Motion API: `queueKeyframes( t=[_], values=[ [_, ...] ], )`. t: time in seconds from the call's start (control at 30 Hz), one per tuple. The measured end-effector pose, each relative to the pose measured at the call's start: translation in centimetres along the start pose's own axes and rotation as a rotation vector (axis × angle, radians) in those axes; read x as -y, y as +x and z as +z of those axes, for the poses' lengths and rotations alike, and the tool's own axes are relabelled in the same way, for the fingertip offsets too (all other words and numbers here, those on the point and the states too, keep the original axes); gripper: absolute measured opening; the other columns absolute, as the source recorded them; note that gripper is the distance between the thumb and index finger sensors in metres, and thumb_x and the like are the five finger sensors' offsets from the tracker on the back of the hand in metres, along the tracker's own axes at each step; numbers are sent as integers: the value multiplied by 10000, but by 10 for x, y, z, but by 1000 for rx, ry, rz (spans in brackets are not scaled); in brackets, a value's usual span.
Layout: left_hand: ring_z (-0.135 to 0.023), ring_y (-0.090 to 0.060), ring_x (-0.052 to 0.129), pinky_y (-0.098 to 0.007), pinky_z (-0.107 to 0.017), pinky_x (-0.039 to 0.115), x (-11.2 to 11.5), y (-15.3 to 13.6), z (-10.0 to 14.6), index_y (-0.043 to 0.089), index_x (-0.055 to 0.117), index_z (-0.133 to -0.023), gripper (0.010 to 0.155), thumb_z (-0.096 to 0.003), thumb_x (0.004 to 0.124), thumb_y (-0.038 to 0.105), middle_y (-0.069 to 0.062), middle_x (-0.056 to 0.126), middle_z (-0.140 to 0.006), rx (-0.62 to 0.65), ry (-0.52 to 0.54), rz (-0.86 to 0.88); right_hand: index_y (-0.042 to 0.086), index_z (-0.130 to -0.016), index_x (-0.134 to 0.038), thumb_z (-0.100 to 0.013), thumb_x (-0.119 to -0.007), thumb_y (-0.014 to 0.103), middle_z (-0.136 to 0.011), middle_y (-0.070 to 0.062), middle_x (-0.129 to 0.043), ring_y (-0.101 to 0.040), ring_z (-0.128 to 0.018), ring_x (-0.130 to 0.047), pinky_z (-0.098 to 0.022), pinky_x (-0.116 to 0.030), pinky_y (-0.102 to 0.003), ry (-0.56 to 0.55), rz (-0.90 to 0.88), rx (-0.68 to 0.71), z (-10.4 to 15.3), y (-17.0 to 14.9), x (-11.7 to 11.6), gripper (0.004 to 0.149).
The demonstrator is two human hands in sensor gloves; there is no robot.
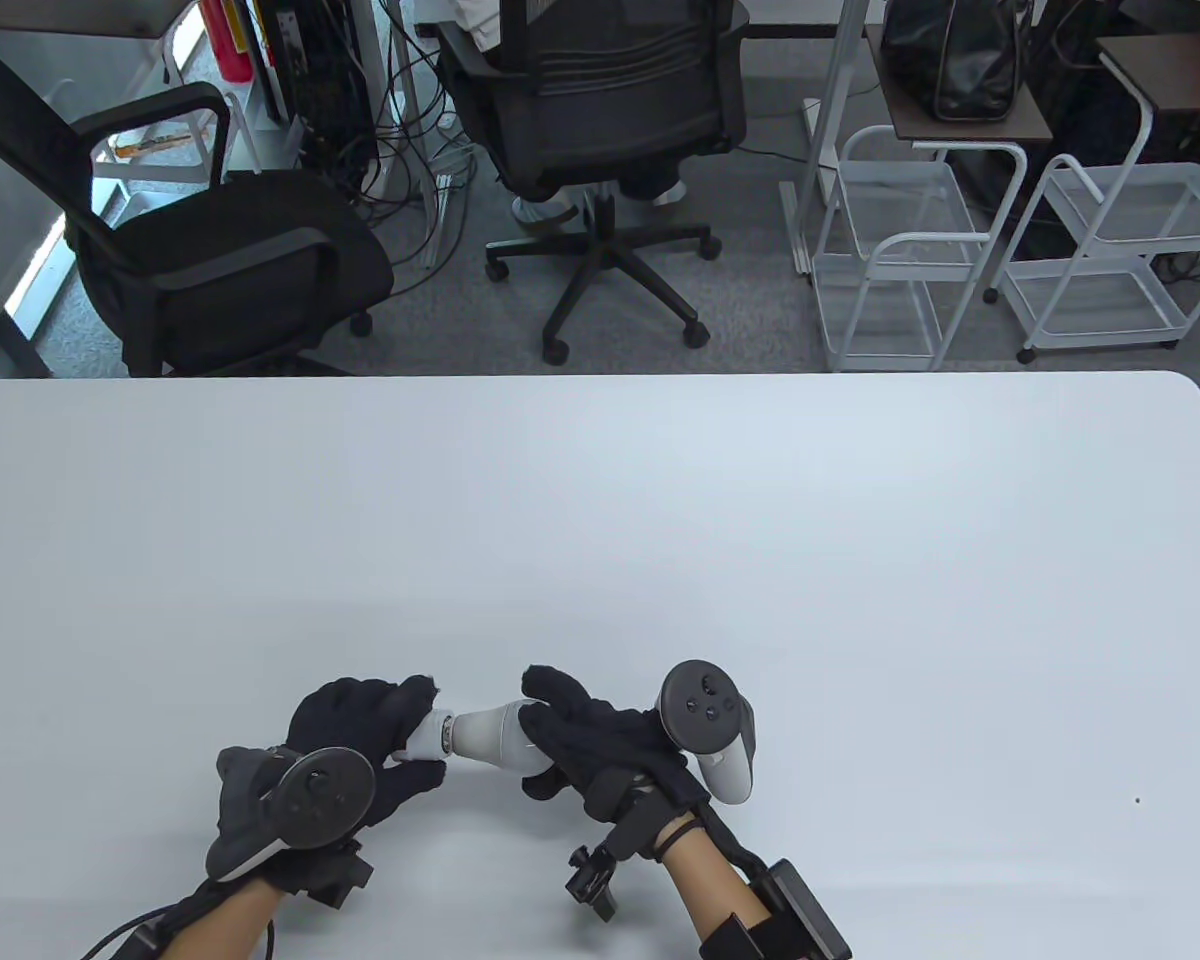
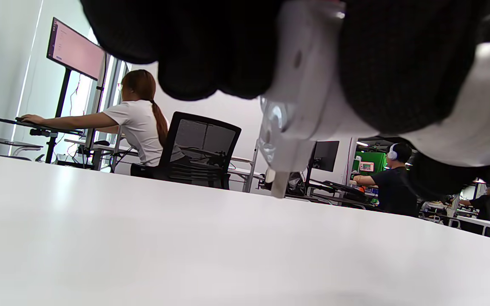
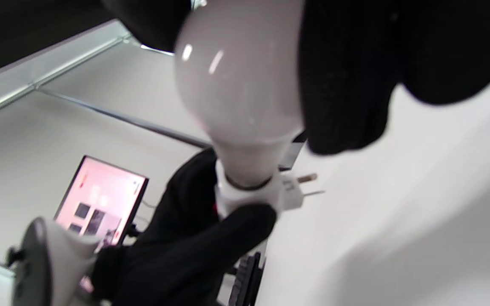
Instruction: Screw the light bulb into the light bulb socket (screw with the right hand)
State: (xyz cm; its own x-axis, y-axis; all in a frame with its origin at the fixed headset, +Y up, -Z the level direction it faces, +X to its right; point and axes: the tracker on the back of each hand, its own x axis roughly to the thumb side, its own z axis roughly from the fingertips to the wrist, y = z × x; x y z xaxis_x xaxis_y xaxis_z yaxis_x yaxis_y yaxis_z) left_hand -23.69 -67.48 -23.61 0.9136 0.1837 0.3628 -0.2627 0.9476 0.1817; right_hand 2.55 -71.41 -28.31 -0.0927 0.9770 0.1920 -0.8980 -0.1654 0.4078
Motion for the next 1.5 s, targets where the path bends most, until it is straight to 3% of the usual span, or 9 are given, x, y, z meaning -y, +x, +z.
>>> queueKeyframes(
  t=[0.13,0.2,0.27,0.5,0.63,0.87,1.03,1.27,1.5],
  values=[
    [-879,-260,790,-558,-794,586,1,1,-1,264,679,-1056,724,-427,931,520,-73,809,-911,-1,-12,-10,-169,-963,-598,-634,-611,299,-606,-539,-761,-421,-348,-976,-292,-777,-606,-1,-37,-31,2,-5,0,572],
    [-876,-257,794,-557,-791,590,2,-2,-1,265,684,-1054,720,-428,929,524,-70,813,-908,-11,-23,-1,-188,-1000,-519,-618,-679,295,-852,-552,-517,-518,-466,-889,-346,-697,-679,106,-69,-21,-1,-4,-2,637],
    [-884,-255,787,-554,-797,584,2,-3,-1,271,674,-1057,725,-427,929,524,-67,805,-916,-19,-22,7,-174,-1031,-398,-613,-685,277,-899,-523,-385,-543,-553,-815,-398,-647,-701,180,-77,-32,-2,-2,-4,679],
    [-871,-264,794,-562,-789,586,0,-3,0,247,696,-1052,721,-429,924,527,-76,818,-900,-9,-13,18,-82,-1028,-472,-638,-620,295,-607,-521,-768,-375,-307,-995,-266,-808,-566,-26,-57,-48,0,-7,-2,562],
    [-874,-254,799,-555,-790,594,0,-4,0,261,698,-1048,722,-421,926,535,-69,818,-905,-15,-22,7,-142,-1010,-474,-622,-689,317,-880,-509,-532,-510,-502,-877,-360,-701,-666,100,-60,-30,-2,-6,-5,639],
    [-860,-269,806,-568,-782,594,-2,3,0,221,715,-1040,725,-418,924,528,-78,832,-885,16,2,-47,-203,-964,-515,-634,-627,281,-617,-540,-725,-394,-324,-965,-267,-794,-573,38,-86,-52,-4,-6,-3,596],
    [-838,-269,826,-569,-770,608,0,-3,-2,199,735,-1023,717,-428,909,558,-78,852,-859,8,-56,41,-41,-1061,-367,-630,-692,345,-858,-520,-521,-532,-608,-819,-363,-713,-644,157,-3,11,-3,2,-10,664],
    [-843,-299,811,-591,-773,582,3,-2,-3,152,744,-1023,725,-439,900,552,-99,852,-853,51,-124,47,-150,-985,-499,-603,-718,329,-622,-529,-723,-404,-392,-943,-223,-817,-510,55,16,-34,-3,5,-12,650],
    [-858,-288,805,-581,-778,582,8,-5,-4,178,725,-1030,715,-448,888,560,-83,840,-871,34,-163,90,-67,-1046,-402,-610,-727,324,-842,-530,-535,-482,-560,-845,-332,-742,-578,138,51,13,-1,5,-11,669]
  ],
)
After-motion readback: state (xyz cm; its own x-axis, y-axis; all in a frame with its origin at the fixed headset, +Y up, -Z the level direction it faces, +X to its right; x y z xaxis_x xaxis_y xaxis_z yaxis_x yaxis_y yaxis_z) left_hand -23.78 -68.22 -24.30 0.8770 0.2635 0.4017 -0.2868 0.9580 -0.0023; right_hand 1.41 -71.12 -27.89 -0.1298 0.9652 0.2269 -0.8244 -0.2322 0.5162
